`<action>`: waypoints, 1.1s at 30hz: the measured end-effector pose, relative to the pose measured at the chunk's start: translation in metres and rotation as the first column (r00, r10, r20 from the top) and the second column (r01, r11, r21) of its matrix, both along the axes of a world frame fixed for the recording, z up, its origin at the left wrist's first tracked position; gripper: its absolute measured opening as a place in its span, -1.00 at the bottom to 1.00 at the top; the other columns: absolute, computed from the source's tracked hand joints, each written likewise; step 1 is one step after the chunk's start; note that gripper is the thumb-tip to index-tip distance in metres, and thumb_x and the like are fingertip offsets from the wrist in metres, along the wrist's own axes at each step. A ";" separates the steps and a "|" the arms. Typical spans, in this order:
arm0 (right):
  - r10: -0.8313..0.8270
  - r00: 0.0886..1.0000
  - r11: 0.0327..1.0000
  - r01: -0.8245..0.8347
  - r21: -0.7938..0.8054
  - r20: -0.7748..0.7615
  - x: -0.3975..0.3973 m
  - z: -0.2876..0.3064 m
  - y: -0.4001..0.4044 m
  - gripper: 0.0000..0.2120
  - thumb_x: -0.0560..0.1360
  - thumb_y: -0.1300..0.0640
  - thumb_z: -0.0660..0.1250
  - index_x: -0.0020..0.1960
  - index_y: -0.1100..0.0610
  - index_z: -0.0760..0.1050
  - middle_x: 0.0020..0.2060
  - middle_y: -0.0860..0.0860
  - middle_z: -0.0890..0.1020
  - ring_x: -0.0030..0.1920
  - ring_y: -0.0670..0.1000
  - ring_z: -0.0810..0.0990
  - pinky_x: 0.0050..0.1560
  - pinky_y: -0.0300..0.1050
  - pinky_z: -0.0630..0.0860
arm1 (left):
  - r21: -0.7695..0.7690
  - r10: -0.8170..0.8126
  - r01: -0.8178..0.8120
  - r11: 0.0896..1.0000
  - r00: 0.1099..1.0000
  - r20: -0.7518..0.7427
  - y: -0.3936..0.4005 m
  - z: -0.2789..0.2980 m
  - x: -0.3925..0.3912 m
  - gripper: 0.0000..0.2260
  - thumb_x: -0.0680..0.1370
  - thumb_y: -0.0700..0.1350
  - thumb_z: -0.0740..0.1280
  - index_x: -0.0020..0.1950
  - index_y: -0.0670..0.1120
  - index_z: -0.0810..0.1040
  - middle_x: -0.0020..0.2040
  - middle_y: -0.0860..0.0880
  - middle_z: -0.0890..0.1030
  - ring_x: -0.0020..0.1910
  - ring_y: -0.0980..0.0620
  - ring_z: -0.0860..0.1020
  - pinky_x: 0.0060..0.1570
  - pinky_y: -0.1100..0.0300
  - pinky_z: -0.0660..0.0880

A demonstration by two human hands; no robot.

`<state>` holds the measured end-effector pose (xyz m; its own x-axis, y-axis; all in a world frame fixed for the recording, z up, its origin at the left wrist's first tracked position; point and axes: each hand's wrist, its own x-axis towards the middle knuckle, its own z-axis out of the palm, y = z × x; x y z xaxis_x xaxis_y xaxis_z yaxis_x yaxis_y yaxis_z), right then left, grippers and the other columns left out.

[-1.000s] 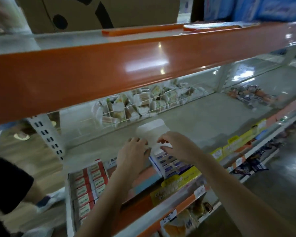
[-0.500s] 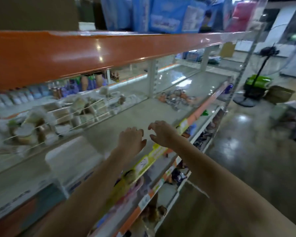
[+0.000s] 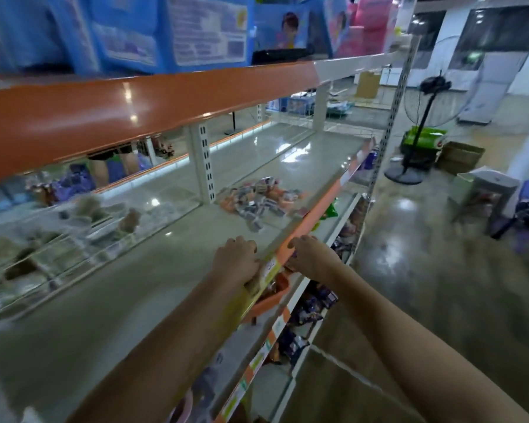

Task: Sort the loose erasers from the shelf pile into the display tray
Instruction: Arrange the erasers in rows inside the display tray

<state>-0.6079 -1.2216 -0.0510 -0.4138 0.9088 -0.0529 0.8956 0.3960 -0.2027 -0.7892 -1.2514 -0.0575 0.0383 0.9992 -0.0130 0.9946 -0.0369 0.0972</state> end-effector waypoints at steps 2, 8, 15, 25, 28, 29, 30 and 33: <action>-0.015 1.000 1.000 0.015 0.004 -0.020 0.008 -0.003 0.028 -0.61 0.55 0.09 0.19 0.36 0.13 0.33 0.26 0.11 0.42 0.27 0.13 0.39 0.19 0.04 0.43 | 0.003 -0.033 0.033 0.999 0.999 -0.021 0.033 -0.001 0.005 -0.67 0.56 0.05 0.19 0.28 -0.04 0.40 0.25 -0.10 0.42 0.23 -0.11 0.39 0.13 0.04 0.38; -0.020 0.999 1.000 0.020 -0.003 -0.036 0.021 0.001 0.122 -0.63 0.56 0.16 0.17 0.36 0.20 0.34 0.29 0.15 0.42 0.30 0.15 0.38 0.23 -0.01 0.38 | 0.068 -0.049 0.051 0.996 0.998 -0.030 0.133 0.002 0.012 -0.65 0.56 0.02 0.20 0.30 -0.08 0.40 0.26 -0.11 0.47 0.22 -0.11 0.44 0.07 0.07 0.42; -0.054 0.994 0.998 0.052 -0.020 -0.099 0.009 -0.011 0.202 -0.63 0.51 0.16 0.23 0.30 0.16 0.37 0.24 0.12 0.45 0.21 0.17 0.47 0.12 -0.02 0.44 | 0.077 -0.048 0.051 0.996 0.998 -0.040 0.213 -0.003 0.016 -0.72 0.57 -0.06 0.18 0.25 -0.12 0.43 0.24 -0.13 0.45 0.23 -0.10 0.40 0.10 0.07 0.38; 0.039 0.978 0.997 -0.024 0.072 -0.204 0.009 -0.043 0.250 -0.73 0.52 0.13 0.16 0.18 0.13 0.45 0.10 0.10 0.54 0.13 0.13 0.48 0.08 0.00 0.46 | 0.130 0.093 -0.084 0.988 0.994 -0.065 0.242 -0.030 0.028 -0.72 0.53 -0.22 0.21 0.24 -0.10 0.40 0.23 -0.11 0.43 0.28 -0.08 0.37 0.04 0.09 0.44; 0.115 0.967 0.991 -0.095 0.095 -0.230 0.015 -0.047 0.258 -0.79 0.52 0.13 0.17 0.12 0.15 0.44 0.04 0.11 0.56 0.06 0.13 0.48 0.02 0.00 0.45 | 0.150 0.182 -0.171 0.974 0.981 -0.065 0.241 -0.033 0.037 -0.72 0.53 -0.23 0.20 0.24 -0.10 0.41 0.32 -0.11 0.39 0.29 -0.08 0.38 0.00 0.07 0.45; 0.141 0.957 0.988 -0.118 0.103 -0.252 0.017 -0.048 0.260 -0.81 0.52 0.13 0.19 0.11 0.15 0.44 0.02 0.11 0.56 0.05 0.13 0.48 0.01 0.00 0.45 | 0.150 0.207 -0.197 0.969 0.976 -0.060 0.241 -0.034 0.039 -0.72 0.54 -0.23 0.20 0.25 -0.10 0.41 0.35 -0.12 0.38 0.28 -0.09 0.41 0.00 0.07 0.46; 0.162 0.948 0.985 -0.136 0.109 -0.274 0.019 -0.048 0.263 -0.82 0.52 0.13 0.21 0.09 0.15 0.44 0.01 0.11 0.56 0.04 0.12 0.48 0.01 -0.01 0.44 | 0.151 0.231 -0.222 0.963 0.972 -0.050 0.241 -0.034 0.040 -0.73 0.55 -0.22 0.20 0.25 -0.09 0.42 0.36 -0.12 0.37 0.26 -0.09 0.44 0.00 0.07 0.47; 0.212 0.925 0.975 -0.180 0.129 -0.315 0.020 -0.049 0.270 -0.84 0.51 0.12 0.25 0.07 0.15 0.46 -0.01 0.07 0.56 0.02 0.07 0.49 0.00 -0.07 0.45 | 0.167 0.292 -0.287 0.943 0.956 -0.008 0.239 -0.034 0.042 -0.72 0.54 -0.19 0.24 0.25 -0.06 0.44 0.39 -0.10 0.36 0.27 -0.08 0.44 0.08 0.06 0.49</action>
<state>-0.5875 -0.9521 -0.1003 -0.5637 0.8018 0.1981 0.6894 0.5889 -0.4219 -0.7468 -1.0121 -0.0913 -0.2505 0.9557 0.1542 0.9673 0.2405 0.0812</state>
